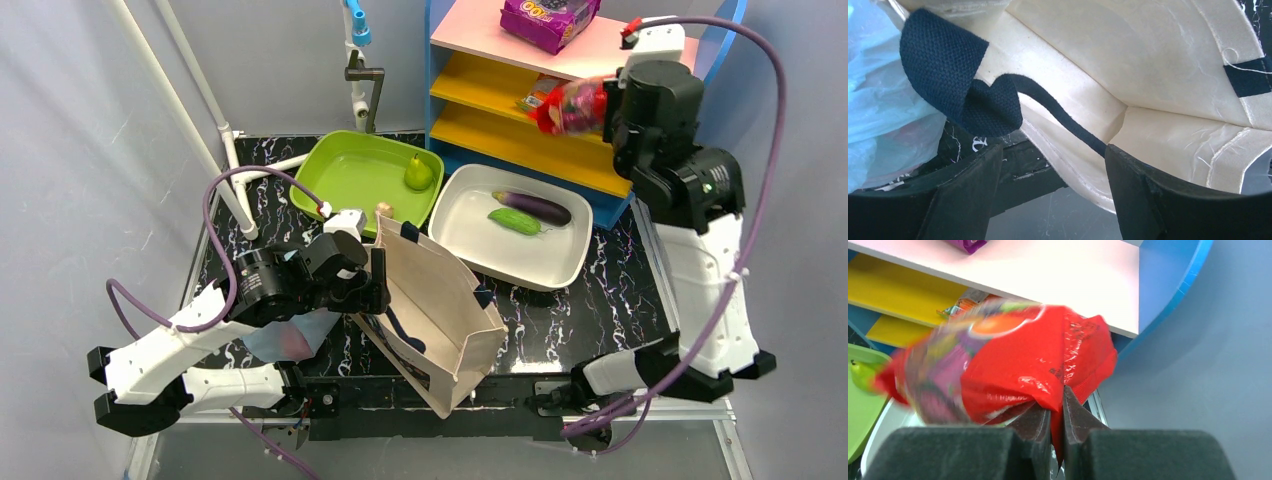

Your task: Place the food into the grocery bag and tie it

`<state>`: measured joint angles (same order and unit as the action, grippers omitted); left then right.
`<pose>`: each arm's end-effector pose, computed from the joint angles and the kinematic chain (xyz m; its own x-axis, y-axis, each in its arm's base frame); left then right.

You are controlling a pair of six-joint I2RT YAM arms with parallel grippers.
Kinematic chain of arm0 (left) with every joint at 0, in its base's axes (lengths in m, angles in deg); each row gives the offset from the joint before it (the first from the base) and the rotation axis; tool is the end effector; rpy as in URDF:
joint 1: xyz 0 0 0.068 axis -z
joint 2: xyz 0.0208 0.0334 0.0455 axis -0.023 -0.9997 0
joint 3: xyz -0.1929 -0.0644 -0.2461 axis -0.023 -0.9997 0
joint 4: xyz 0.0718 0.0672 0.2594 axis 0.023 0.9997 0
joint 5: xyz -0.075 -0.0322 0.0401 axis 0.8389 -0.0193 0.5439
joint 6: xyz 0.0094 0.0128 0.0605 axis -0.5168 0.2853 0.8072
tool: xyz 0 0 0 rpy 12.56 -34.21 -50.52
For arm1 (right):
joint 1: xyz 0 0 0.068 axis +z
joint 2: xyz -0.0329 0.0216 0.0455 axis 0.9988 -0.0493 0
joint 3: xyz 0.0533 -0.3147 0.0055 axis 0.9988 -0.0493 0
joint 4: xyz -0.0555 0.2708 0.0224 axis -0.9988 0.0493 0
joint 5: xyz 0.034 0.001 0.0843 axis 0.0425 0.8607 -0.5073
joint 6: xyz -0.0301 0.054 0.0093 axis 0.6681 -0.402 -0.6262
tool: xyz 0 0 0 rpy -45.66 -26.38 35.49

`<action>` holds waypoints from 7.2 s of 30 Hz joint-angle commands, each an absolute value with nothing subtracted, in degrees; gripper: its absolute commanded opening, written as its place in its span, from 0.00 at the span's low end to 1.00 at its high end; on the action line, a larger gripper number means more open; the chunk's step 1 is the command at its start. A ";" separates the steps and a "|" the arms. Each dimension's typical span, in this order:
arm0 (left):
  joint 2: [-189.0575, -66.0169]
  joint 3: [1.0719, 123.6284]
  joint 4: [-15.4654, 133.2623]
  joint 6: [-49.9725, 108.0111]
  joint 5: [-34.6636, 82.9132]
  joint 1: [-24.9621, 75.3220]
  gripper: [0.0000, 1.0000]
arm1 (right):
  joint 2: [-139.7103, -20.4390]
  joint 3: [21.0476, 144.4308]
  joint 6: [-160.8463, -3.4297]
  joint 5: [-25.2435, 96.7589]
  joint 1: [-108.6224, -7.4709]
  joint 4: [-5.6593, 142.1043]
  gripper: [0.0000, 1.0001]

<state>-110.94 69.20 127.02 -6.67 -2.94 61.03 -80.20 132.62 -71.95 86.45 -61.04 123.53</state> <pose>0.0909 -0.1405 0.4415 -0.7652 -0.0380 -0.6427 0.2537 0.8997 -0.3552 0.2158 0.0697 0.6255 -0.1965 -0.1444 -0.9698 0.2673 0.9437 -0.1947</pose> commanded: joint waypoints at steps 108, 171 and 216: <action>-97.76 57.81 126.77 -14.17 -1.41 60.66 0.06 | -82.20 120.78 -76.32 68.35 -22.06 103.47 0.77; -110.25 58.30 120.81 1.49 -5.90 57.60 0.00 | -114.25 152.32 -114.07 41.84 -82.77 94.70 0.75; -108.50 59.12 121.06 2.08 0.51 52.76 0.00 | -97.87 139.71 -111.06 24.33 -81.95 95.85 0.01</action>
<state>-108.80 57.69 118.13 2.29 0.77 53.25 -102.80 139.88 -111.70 27.91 -82.40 98.72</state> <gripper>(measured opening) 0.014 0.031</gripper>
